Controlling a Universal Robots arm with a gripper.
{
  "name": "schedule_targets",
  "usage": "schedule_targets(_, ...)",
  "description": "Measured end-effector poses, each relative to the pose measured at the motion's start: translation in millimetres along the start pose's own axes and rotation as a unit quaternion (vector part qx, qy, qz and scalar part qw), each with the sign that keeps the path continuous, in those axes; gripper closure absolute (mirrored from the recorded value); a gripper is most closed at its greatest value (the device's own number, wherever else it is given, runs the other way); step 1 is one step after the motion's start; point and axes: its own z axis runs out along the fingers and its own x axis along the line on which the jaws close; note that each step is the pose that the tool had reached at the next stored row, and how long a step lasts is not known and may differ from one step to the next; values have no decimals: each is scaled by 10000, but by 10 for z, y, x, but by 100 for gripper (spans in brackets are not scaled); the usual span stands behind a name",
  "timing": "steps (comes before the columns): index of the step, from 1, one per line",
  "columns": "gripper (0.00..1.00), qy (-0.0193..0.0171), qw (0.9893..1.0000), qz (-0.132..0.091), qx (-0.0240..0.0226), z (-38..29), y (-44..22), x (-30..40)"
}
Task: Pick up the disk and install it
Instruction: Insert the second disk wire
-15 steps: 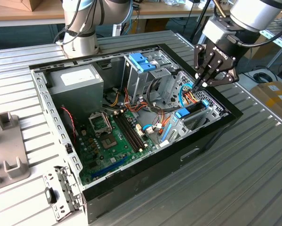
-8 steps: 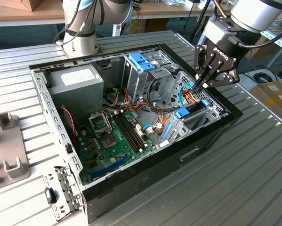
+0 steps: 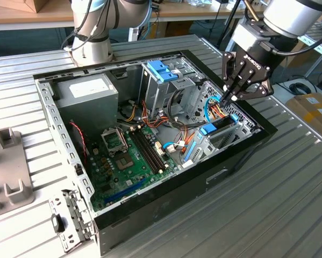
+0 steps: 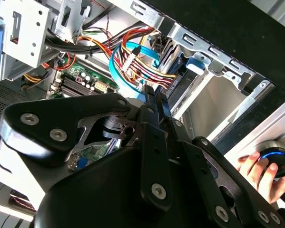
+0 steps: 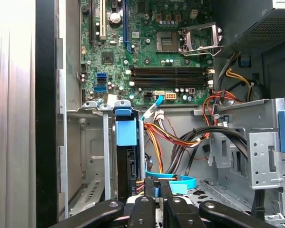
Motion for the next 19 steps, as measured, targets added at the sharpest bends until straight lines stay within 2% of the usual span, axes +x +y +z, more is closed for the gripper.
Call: schedule_targets(19,84,0,10000,0,0,1,33,30)
